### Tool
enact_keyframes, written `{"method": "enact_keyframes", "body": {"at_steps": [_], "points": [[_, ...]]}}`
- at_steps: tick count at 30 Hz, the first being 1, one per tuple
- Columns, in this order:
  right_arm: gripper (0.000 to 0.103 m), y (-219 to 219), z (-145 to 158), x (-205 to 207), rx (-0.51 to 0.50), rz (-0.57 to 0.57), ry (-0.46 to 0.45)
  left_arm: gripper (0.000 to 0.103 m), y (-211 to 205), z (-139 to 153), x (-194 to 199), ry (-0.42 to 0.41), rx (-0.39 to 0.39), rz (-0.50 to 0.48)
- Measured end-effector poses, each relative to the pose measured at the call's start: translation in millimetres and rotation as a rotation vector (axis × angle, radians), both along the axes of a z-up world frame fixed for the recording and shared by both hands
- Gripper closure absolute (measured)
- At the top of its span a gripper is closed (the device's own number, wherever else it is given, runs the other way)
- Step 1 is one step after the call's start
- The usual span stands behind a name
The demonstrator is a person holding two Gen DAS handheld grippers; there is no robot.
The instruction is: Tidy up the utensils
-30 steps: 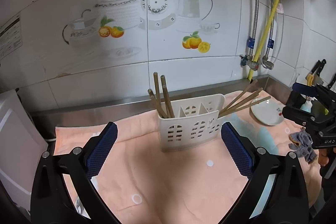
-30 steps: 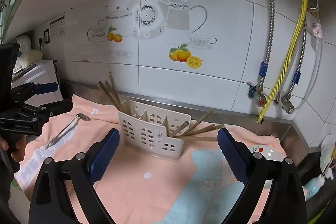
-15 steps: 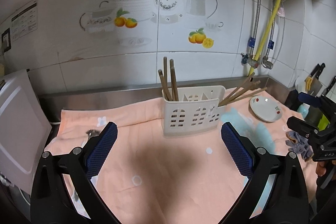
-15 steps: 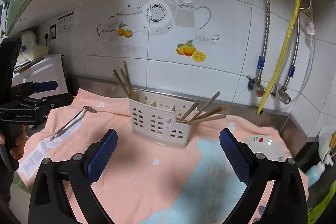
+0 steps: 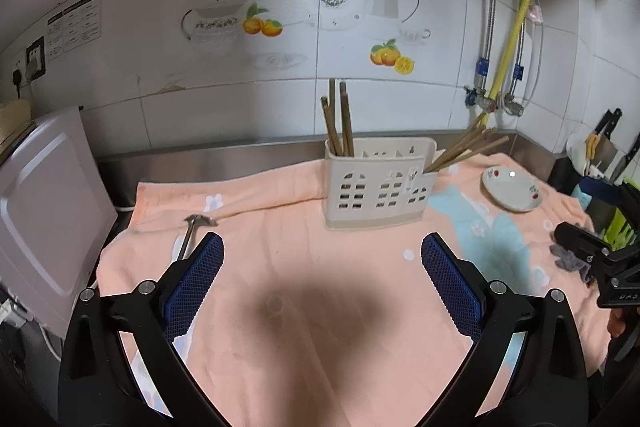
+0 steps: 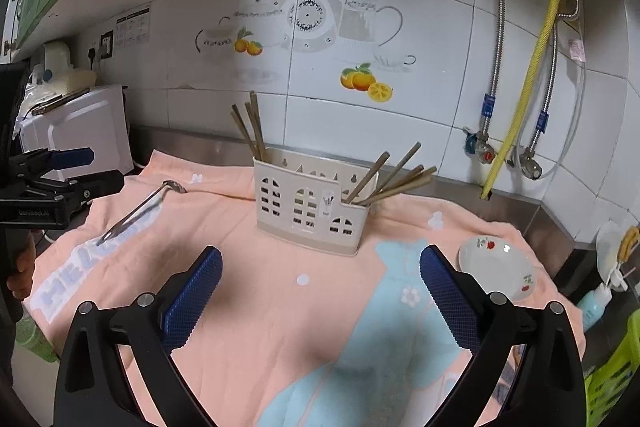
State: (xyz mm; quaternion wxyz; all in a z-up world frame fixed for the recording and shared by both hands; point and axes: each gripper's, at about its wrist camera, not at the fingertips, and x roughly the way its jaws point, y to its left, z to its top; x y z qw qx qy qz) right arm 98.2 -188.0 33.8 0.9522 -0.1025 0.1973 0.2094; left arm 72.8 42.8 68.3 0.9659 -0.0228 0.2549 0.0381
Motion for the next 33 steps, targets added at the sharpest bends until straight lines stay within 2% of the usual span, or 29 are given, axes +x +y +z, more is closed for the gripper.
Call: {"method": "enact_keyframes", "body": {"at_steps": [12,20,33], "points": [[0.007,-8,-19,-18,0.046,-0.023,0.049,0.005,3,-19,-25,0.015,-0.027,0.007],[0.007,-14,-28,-24,0.072,-0.041,0.076,0.005,1,-23,-38,0.011,0.002,0.022],[0.007,-18,-33,-26,0.059,-0.052,0.079,0.005,-6,-33,-43,0.018,-0.012,0.007]]}}
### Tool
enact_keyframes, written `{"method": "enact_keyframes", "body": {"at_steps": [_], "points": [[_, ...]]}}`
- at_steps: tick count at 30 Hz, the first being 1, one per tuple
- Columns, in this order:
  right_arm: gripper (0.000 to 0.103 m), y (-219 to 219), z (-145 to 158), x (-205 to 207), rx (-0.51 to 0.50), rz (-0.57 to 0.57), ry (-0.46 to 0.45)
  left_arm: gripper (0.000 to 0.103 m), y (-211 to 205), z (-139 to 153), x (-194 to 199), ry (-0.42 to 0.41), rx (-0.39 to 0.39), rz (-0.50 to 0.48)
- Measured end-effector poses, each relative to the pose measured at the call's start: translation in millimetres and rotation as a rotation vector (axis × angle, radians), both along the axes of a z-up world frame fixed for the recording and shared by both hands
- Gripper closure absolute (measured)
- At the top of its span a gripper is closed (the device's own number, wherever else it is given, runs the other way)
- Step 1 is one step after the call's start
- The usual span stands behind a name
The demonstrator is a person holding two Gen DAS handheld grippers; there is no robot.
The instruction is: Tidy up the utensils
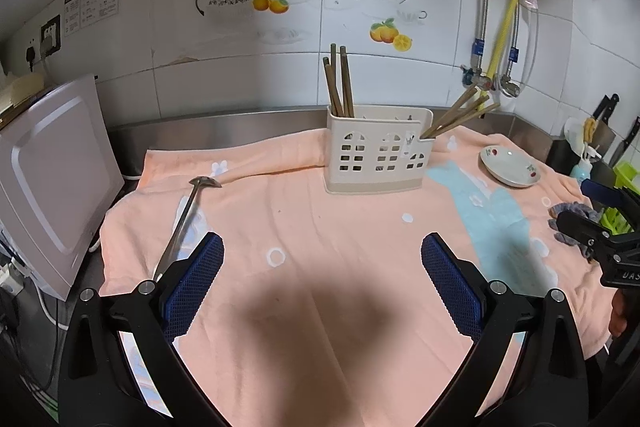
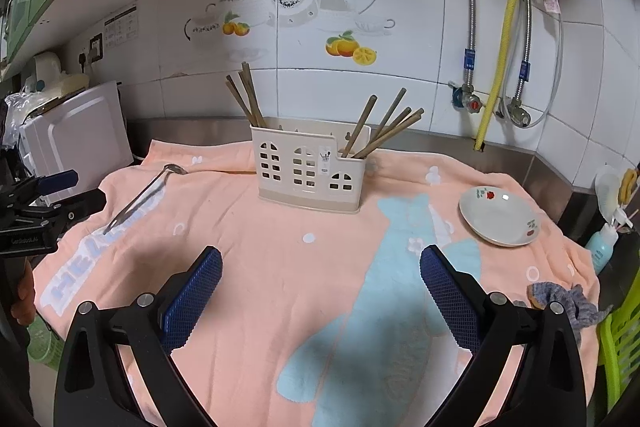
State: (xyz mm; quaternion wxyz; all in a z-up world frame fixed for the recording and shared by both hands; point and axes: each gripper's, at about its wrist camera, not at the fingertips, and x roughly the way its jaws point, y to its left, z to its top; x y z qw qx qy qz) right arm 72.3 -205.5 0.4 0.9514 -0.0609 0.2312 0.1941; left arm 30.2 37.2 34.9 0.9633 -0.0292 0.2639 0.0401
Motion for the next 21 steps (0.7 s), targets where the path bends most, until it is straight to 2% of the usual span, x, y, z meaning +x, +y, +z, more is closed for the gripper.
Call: {"method": "enact_keyframes", "body": {"at_steps": [9,21], "points": [[0.007,3,-6,4,-0.005,0.006,0.018,0.005,-6,-4,-1,-0.001,-0.010,-0.036],[0.007,6,-9,6,-0.005,0.014,0.031,0.005,-13,-10,0,0.023,-0.003,-0.033]]}}
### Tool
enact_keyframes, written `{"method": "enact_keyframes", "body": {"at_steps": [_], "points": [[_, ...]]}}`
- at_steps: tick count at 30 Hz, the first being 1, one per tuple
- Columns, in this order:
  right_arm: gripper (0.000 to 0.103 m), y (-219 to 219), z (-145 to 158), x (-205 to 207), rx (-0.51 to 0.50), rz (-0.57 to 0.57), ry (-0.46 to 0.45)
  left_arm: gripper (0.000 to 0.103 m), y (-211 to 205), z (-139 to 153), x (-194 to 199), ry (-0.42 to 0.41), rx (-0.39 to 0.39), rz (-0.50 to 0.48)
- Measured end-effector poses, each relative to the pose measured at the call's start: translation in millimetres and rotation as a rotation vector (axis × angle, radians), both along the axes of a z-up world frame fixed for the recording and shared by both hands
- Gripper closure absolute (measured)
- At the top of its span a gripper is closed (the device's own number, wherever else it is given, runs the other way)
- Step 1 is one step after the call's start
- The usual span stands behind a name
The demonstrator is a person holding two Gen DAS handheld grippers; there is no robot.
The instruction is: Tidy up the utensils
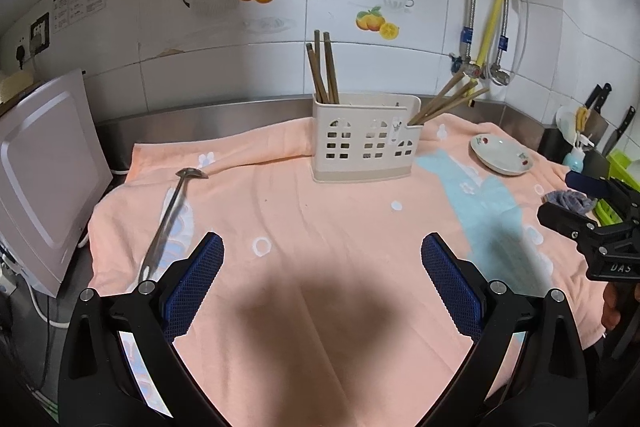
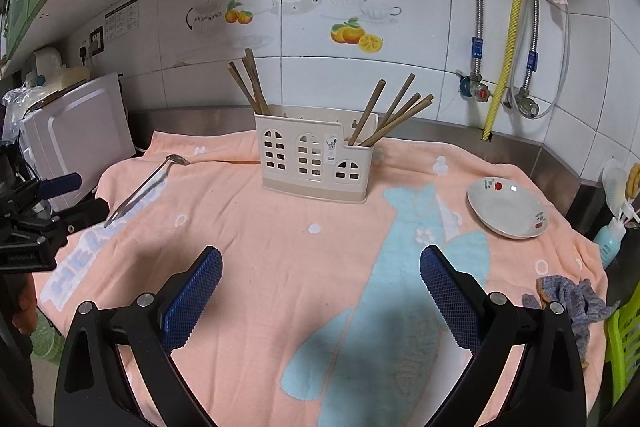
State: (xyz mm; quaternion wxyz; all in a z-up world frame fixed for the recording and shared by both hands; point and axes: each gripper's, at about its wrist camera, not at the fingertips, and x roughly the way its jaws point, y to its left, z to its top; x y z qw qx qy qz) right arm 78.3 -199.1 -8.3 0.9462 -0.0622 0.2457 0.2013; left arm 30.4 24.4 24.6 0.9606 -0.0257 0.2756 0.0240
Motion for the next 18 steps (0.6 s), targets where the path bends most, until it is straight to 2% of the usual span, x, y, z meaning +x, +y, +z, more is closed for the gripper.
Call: {"method": "enact_keyframes", "body": {"at_steps": [18], "points": [[0.007,6.7,-2.7,1.0,-0.010,0.011,0.010,0.005,-6.9,-4.3,3.5,0.016,0.004,-0.014]]}}
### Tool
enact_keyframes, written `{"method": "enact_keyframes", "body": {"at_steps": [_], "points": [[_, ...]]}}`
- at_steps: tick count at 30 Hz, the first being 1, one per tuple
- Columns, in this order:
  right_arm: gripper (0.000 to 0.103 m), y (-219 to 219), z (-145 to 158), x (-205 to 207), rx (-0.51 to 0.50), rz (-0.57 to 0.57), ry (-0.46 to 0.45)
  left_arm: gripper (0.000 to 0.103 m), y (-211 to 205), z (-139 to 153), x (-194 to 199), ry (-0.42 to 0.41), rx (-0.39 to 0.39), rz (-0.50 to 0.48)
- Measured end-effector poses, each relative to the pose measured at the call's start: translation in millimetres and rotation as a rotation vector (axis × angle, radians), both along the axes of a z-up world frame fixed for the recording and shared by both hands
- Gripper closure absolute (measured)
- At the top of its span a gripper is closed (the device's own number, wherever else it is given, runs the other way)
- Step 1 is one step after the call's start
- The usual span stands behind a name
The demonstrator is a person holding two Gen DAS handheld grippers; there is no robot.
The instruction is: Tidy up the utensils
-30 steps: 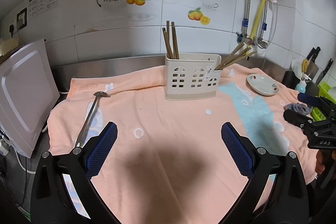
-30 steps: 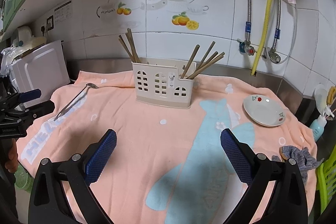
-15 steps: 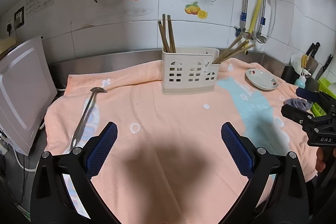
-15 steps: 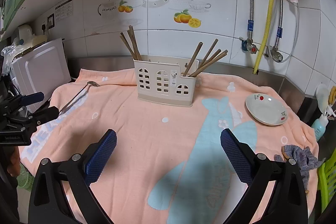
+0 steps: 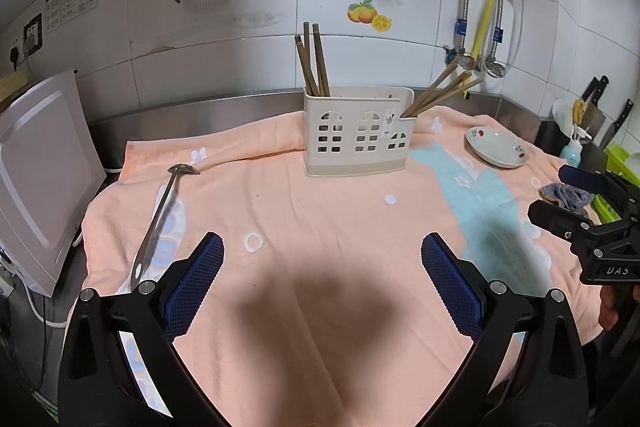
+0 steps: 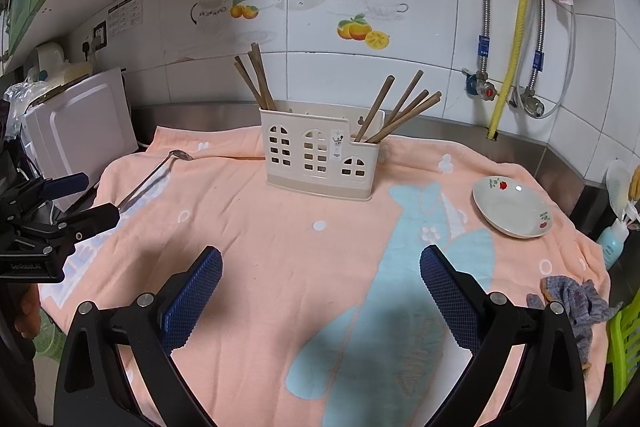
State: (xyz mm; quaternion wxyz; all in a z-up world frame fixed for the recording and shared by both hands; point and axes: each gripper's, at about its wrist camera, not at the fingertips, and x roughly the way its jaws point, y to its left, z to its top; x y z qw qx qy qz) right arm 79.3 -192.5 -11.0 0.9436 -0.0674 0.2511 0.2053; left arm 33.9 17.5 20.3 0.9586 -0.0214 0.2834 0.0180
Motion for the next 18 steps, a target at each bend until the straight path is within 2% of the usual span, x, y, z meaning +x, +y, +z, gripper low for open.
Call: {"method": "enact_keyframes", "body": {"at_steps": [18], "points": [[0.007,3.4,-2.0,0.9,-0.012,0.001,0.008,0.005,0.4,-2.2,0.9,0.011,-0.001,0.007]]}}
